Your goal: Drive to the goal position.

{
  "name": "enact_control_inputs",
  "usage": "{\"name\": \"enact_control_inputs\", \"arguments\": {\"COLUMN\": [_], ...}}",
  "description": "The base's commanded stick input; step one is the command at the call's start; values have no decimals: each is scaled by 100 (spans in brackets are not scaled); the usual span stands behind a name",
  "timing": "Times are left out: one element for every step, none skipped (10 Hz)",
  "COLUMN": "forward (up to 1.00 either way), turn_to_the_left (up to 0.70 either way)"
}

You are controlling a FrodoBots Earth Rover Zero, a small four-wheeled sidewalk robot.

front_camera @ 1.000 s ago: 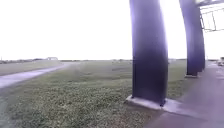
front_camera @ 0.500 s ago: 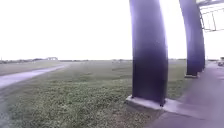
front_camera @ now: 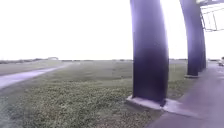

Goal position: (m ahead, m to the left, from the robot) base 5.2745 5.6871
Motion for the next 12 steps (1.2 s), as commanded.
{"name": "enact_control_inputs", "arguments": {"forward": [1,3,0,2,4,2,0,0,0,4,4,3], "turn_to_the_left": [70,70,70,70,70,70,70,70,70,70,70,70]}}
